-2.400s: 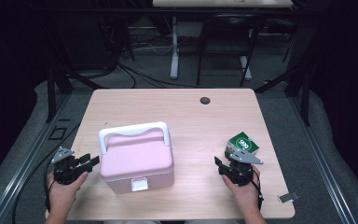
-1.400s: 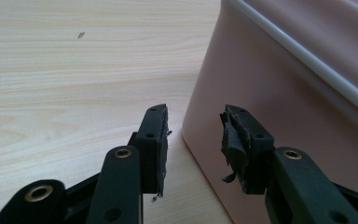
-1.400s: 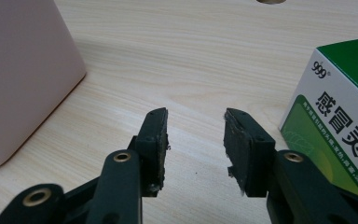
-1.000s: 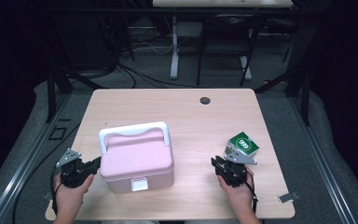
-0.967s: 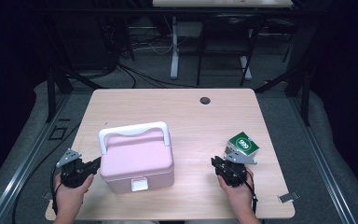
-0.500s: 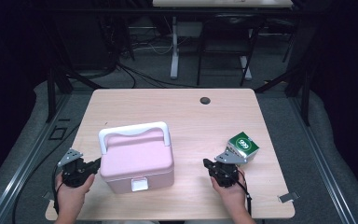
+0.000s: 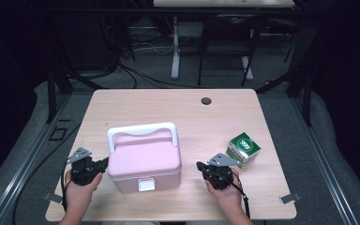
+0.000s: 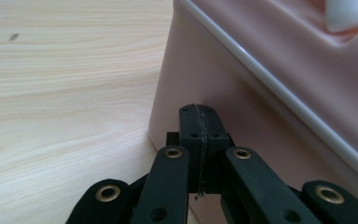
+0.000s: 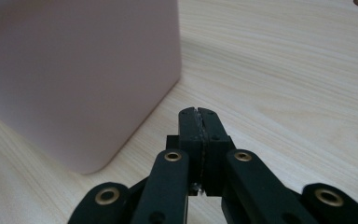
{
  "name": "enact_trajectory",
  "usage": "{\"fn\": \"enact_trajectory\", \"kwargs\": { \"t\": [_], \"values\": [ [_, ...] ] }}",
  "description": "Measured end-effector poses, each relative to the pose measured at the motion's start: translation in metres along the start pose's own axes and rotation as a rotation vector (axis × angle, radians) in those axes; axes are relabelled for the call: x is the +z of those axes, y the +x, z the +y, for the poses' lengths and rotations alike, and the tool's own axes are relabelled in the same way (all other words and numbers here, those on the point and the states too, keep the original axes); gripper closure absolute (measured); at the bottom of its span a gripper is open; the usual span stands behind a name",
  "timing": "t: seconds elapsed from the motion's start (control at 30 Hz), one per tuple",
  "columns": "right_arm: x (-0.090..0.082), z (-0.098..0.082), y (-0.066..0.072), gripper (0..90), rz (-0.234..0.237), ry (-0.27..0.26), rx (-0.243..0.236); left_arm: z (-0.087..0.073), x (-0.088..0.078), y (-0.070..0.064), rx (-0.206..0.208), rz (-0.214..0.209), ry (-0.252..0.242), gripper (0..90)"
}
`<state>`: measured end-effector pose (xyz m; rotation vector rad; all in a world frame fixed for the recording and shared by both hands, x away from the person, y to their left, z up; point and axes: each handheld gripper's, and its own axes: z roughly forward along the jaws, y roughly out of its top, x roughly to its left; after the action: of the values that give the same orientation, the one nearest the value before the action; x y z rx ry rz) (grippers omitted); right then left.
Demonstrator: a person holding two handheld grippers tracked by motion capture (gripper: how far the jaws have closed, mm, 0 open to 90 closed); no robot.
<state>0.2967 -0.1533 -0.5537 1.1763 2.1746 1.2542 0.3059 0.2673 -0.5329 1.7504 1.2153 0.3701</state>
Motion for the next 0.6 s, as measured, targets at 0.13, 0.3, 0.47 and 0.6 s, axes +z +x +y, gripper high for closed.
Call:
{"fn": "enact_trajectory", "kwargs": {
  "t": [0.13,0.3,0.47,0.6],
  "values": [
    [0.002,0.001,0.005,89.7,0.023,0.003,-0.015,0.001,0.007,-0.009,0.013,-0.022,0.007,90.0],
    [0.004,0.001,0.005,88.9,0.017,0.007,-0.013,0.001,0.013,-0.015,0.025,-0.038,0.014,90.0],
    [0.004,0.002,0.004,87.6,0.023,-0.007,0.0,0.001,0.018,-0.023,0.036,-0.051,0.023,90.0],
    [0.003,0.003,0.0,86.5,0.002,-0.019,0.007,0.002,0.023,-0.031,0.048,-0.066,0.027,90.0]
  ]
}}
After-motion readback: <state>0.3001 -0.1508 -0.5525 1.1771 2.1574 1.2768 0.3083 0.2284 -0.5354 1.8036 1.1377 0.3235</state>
